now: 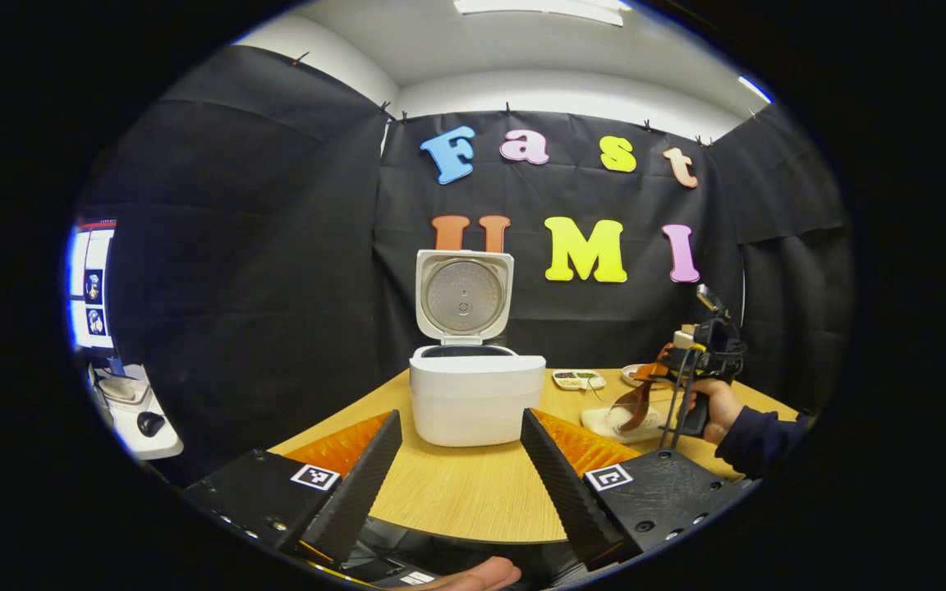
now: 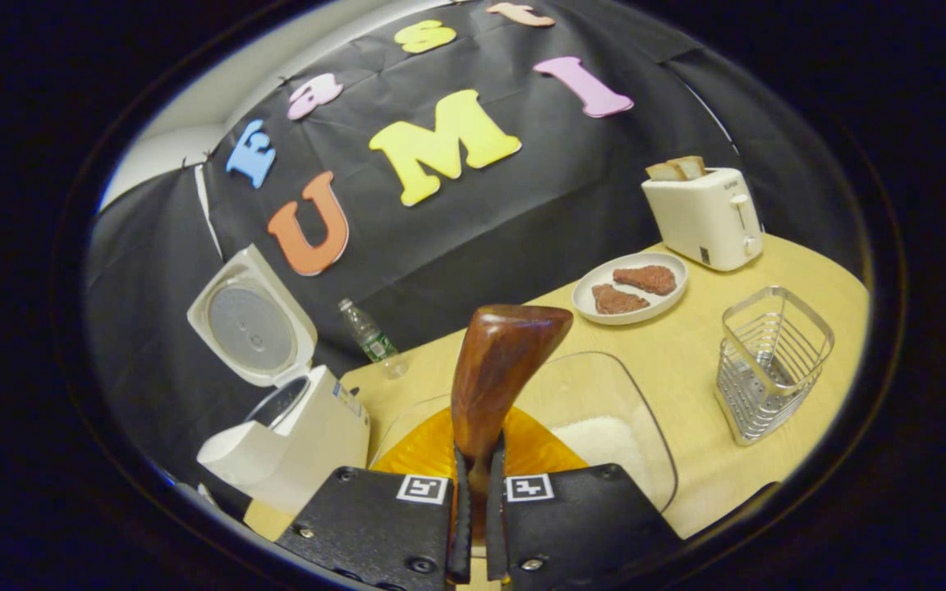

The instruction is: Close the left gripper, press the button to open the rice cooker; take a wooden spoon from the chopstick holder with the right hand, scoop a spoonful of rice and pour it into the rice cooker, then put the wooden spoon back into the chopstick holder.

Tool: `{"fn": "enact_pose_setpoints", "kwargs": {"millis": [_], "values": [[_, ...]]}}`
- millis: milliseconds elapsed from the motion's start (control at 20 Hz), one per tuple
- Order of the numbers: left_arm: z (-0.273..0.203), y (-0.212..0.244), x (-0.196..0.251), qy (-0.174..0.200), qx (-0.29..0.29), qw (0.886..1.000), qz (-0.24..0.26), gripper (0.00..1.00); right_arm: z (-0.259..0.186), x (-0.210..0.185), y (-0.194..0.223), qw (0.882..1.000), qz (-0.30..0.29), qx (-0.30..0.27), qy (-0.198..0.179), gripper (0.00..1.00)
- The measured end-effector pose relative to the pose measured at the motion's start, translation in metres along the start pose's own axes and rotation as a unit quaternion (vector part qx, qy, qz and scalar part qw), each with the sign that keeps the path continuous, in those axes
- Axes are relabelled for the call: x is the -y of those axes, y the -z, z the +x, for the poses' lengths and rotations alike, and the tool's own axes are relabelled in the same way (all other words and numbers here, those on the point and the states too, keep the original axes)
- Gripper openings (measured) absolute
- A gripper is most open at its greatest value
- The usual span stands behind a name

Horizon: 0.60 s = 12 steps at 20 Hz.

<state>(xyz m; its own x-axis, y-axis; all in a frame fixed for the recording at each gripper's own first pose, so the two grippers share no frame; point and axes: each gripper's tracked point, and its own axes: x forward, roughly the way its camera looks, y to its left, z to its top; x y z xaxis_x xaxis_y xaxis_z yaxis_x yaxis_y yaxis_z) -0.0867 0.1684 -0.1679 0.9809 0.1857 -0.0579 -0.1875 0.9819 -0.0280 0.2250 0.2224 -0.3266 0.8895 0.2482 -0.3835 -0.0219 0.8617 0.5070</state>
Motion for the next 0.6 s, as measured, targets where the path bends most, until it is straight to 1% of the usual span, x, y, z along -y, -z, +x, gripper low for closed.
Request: {"fn": "enact_pose_setpoints", "kwargs": {"millis": [150,300,500,550,600], "values": [[0.002,0.000,0.003,0.000,-0.001,1.000,-0.001,0.93,-0.013,0.011,-0.031,0.996,0.076,0.042,-0.009,0.12],[0.000,0.000,0.006,0.005,-0.004,1.000,-0.003,0.93,-0.024,0.023,-0.051,0.989,0.136,0.060,-0.017,0.12],[0.000,-0.002,0.008,0.007,-0.003,1.000,0.001,0.93,-0.037,0.037,-0.073,0.968,0.235,0.075,-0.039,0.12],[0.001,-0.002,0.008,0.007,-0.004,1.000,0.003,0.93,-0.039,0.040,-0.076,0.962,0.259,0.074,-0.046,0.12],[0.001,-0.002,0.009,0.007,-0.004,1.000,0.004,0.93,-0.041,0.041,-0.077,0.952,0.294,0.067,-0.056,0.12]]}}
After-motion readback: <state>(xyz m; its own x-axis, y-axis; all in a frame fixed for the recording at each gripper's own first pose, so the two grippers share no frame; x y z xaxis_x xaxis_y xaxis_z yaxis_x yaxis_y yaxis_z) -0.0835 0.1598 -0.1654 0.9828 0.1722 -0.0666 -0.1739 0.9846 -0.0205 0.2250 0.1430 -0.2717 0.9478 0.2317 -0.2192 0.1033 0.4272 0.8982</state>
